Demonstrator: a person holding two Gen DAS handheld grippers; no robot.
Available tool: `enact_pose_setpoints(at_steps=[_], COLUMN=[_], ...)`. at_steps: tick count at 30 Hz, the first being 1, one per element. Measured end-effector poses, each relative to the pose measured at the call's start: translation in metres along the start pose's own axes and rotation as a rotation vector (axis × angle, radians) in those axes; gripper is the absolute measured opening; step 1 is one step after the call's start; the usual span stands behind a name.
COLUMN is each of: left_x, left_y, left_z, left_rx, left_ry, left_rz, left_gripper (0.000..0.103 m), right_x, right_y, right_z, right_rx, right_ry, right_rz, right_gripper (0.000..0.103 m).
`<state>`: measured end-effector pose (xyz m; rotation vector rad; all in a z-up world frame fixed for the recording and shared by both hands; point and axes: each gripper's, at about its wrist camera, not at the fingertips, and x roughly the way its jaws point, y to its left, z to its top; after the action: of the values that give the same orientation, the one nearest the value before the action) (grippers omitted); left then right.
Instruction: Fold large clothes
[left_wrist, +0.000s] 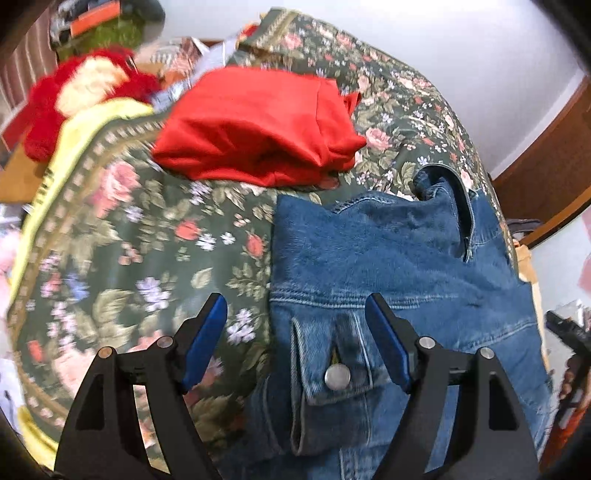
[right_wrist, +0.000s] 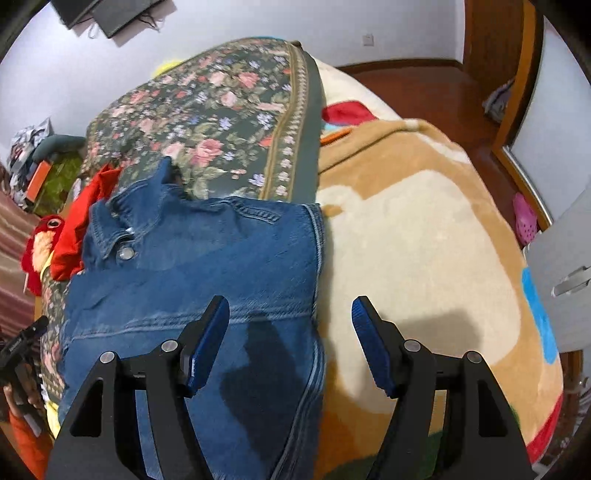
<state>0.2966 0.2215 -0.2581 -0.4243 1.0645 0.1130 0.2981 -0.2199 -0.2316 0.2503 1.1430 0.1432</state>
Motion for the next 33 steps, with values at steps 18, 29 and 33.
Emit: enact_pose_setpoints(at_steps=[18, 29, 33], left_x=[0.084, 0.039, -0.010], left_y=[-0.001, -0.030, -0.052], left_z=[0.044, 0.051, 0.064], left_rx=[-0.033, 0.077, 0.138], left_ry=[0.098, -0.003, -0.108], left_rz=[-0.039, -0.010, -0.024], left_gripper=[0.067, 0.008, 0.008], right_x=[0.059, 0.013, -0.016], right_y=[0.004, 0.021, 0.040], right_z=[0.030, 0.039, 0.052], right_rx=[-0.024, -0.076, -0.130], right_ry=[0.078, -0.077, -0.152], right_rz=[0.033, 0.032, 0.035], right_gripper=[0.040, 0.009, 0.008])
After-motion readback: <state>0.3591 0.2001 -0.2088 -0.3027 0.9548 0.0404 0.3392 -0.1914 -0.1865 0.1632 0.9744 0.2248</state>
